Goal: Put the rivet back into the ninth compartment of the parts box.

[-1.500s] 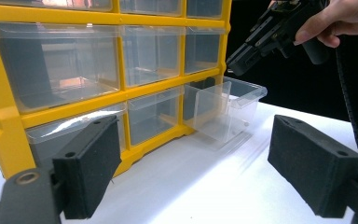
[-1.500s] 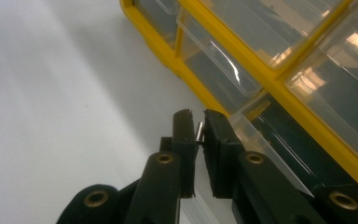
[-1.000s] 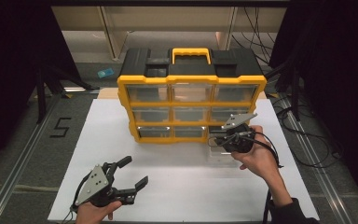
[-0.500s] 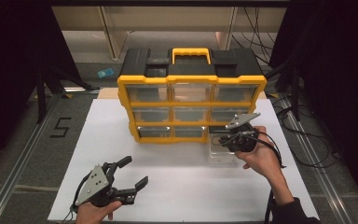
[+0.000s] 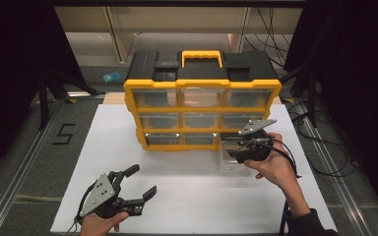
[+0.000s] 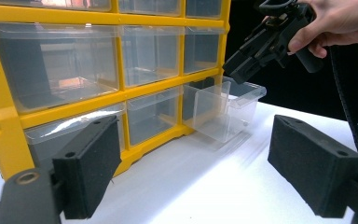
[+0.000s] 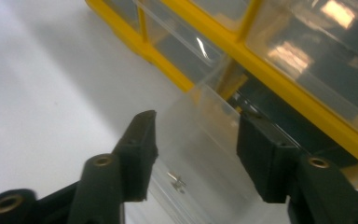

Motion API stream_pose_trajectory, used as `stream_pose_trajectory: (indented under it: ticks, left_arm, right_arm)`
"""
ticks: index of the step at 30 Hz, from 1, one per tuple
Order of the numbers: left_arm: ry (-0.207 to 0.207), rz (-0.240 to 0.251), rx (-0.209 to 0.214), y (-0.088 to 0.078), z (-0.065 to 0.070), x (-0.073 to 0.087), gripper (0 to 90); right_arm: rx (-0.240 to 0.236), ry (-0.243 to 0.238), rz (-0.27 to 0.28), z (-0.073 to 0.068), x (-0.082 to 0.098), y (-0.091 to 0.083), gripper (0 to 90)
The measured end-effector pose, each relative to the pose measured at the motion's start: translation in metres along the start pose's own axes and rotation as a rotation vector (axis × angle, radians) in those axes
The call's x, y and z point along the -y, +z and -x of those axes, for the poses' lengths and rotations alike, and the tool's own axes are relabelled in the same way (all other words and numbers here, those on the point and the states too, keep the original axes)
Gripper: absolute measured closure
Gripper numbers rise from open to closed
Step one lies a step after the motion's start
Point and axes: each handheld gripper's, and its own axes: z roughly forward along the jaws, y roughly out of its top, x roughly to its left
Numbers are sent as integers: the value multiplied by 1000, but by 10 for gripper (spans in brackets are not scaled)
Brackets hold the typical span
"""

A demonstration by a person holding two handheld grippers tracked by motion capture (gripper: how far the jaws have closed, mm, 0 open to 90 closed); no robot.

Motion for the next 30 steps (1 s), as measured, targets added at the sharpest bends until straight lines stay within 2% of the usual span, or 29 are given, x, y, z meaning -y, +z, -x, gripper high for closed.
stream_pose_trajectory:
  ticks: [1,2,5,10,12,15,22,30]
  left_arm:
    - [-1,1,-1,0,0,0,165]
    - [-1,1,-1,0,0,0,165]
    - [-1,1,-1,0,0,0,165]
    - [-1,0,-2,0,0,0,165]
    - [-4,0,-3,0,0,0,165]
    - [-1,-1,-2,0,0,0,165]
    - [0,-4,-2,0,0,0,165]
    - [11,9,7,1,-1,1,165]
  right_arm:
    - [-14,1,0,-1,-1,-1,447]
    - [-9,5,29,-3,-1,-3,418]
    - [-18,12,71,-7,-2,-6,377]
    - [-47,31,152,-15,-3,-9,329]
    - [-51,19,181,-20,-3,-10,328]
    - [-55,32,208,-25,-2,-12,313]
    - [-64,24,277,-33,4,-13,301]
    - [-89,34,318,-41,9,-14,274]
